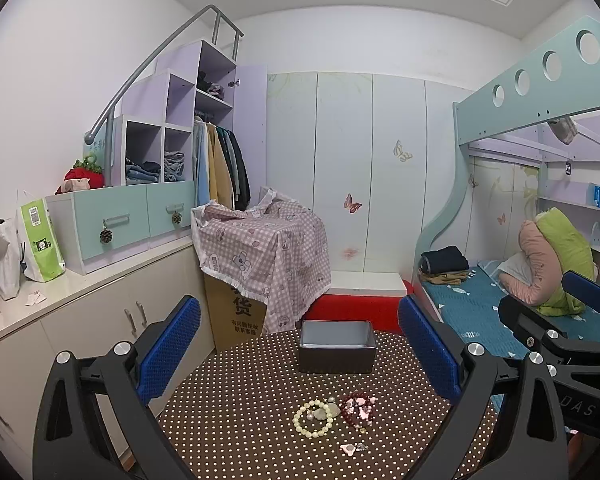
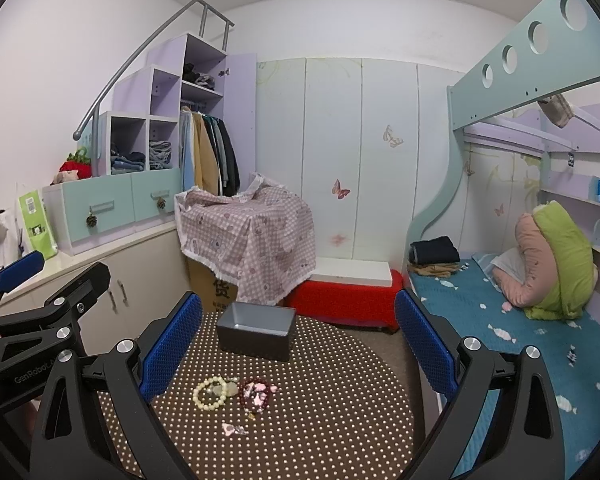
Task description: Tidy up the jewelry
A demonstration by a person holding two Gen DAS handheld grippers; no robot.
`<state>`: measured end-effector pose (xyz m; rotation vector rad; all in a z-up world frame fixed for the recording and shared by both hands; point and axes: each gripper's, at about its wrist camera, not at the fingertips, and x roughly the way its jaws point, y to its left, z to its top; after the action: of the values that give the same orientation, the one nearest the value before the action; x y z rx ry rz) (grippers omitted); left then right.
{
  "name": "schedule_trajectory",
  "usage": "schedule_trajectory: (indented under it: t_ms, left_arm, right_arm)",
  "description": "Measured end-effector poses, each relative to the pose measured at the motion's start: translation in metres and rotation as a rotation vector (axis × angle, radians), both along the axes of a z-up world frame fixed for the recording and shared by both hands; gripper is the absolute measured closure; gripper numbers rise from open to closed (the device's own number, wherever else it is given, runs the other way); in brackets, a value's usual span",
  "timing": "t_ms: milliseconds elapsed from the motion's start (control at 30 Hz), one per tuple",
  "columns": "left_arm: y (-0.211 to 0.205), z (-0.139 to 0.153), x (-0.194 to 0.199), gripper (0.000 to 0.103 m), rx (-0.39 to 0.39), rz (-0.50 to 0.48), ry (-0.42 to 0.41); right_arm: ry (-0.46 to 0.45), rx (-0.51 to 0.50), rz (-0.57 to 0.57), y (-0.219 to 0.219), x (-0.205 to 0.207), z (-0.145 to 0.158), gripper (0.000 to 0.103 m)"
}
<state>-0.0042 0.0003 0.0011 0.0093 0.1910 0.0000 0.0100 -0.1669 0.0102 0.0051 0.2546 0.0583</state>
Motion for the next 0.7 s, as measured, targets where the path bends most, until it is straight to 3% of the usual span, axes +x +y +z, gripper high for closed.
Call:
schedule_trajectory:
  t_ms: [700]
  left_arm:
    - [0.0010,0.0009,0.0019,0.007,0.004,0.000,0.004]
  right_arm:
    - [0.000,-0.001,-0.001,-0.0017,-0.0001,-0.0007,0.009]
